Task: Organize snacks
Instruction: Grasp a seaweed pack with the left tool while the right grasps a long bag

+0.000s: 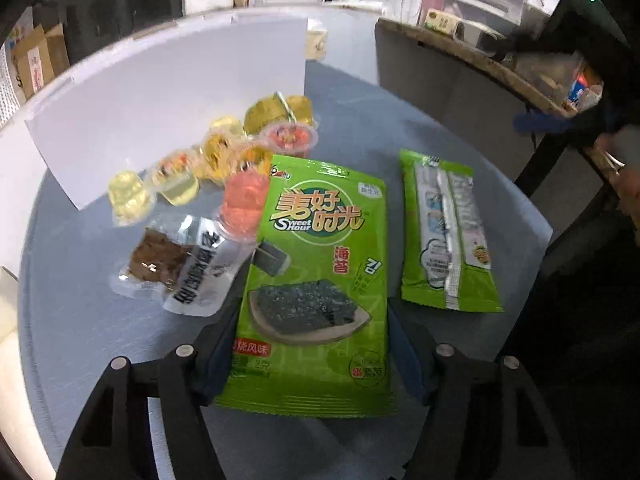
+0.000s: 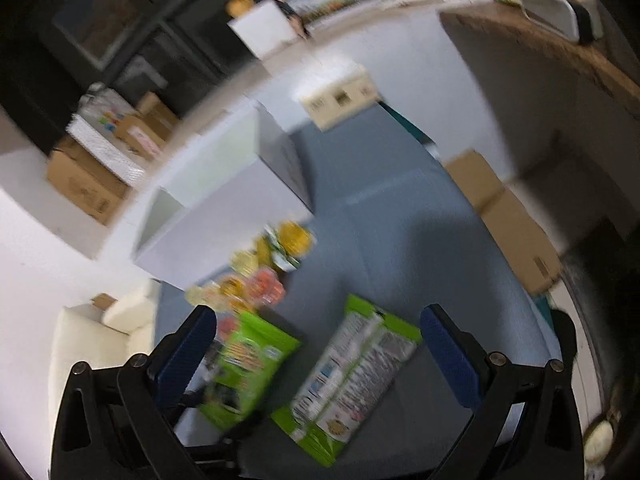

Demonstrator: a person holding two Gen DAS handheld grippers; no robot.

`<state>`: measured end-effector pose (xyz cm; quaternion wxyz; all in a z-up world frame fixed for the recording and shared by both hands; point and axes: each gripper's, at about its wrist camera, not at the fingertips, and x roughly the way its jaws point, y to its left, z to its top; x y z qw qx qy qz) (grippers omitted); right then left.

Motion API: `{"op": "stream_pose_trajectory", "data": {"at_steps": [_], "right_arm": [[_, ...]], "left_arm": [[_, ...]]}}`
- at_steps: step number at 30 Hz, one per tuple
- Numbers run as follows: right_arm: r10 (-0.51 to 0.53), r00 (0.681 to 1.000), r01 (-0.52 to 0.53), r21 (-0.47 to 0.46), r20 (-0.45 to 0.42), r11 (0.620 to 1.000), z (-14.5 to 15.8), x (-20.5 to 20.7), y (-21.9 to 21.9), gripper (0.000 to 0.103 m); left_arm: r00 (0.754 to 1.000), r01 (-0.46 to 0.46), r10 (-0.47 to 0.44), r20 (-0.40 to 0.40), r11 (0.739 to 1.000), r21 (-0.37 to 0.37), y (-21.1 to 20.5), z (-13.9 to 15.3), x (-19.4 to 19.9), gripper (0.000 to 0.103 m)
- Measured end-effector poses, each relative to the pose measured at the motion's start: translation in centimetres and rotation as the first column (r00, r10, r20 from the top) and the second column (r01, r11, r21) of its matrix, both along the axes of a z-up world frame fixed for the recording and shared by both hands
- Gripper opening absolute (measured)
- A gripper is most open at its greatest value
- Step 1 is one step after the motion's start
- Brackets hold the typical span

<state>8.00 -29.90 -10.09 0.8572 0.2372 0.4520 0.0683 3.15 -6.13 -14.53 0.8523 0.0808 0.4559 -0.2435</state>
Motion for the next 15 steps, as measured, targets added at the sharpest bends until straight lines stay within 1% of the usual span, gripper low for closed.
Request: {"op": "stream_pose_trajectory", "data": {"at_steps": [2,4,6,8,10,13,15], "right_arm": [[-0.021,0.998,0.019,-0.022,-0.064,1.0,-1.4,-0.1,0.3,0.103],[-0.043,0.99,0.039,-0.036,-0.132,0.999,-3.2,-0.3,0.6,0.103],[-0.062,0.981,0.054,-0.048,-0.182,0.997,-4.6,-0.5,0.9,0.103],[-0.081,0.967,0.062,-0.086,-0.24,0.994,-5.9,-0.2,1.7,0.103],[-0.082,0.963,0.049,-0.131,-0.258,0.99,-6.4,0.2,2.6,0.103],[-0.071,0.953,0.002,-0.225,-0.296,0.974,-7.2,1.1,4.7,0.103],[-0.057,0.945,-0.032,-0.264,-0.322,0.964,-7.9,1.6,6.0,0.103]], "left_arm": [[0.999,-0.003,0.004,0.034,1.0,-0.014,0.4,1.1,-1.1,0.073],[0.997,-0.03,0.033,0.071,0.999,-0.041,1.9,2.4,-2.1,0.073],[0.993,-0.063,0.069,0.093,0.996,-0.066,3.3,3.7,-2.3,0.073],[0.99,-0.085,0.095,0.104,0.992,-0.097,4.6,4.4,-2.7,0.073],[0.986,-0.104,0.12,0.115,0.986,-0.131,6.0,5.0,-3.2,0.073],[0.981,-0.124,0.145,0.129,0.98,-0.154,7.4,5.3,-3.5,0.073],[0.979,-0.134,0.158,0.13,0.975,-0.175,8.0,5.2,-3.4,0.073]]}}
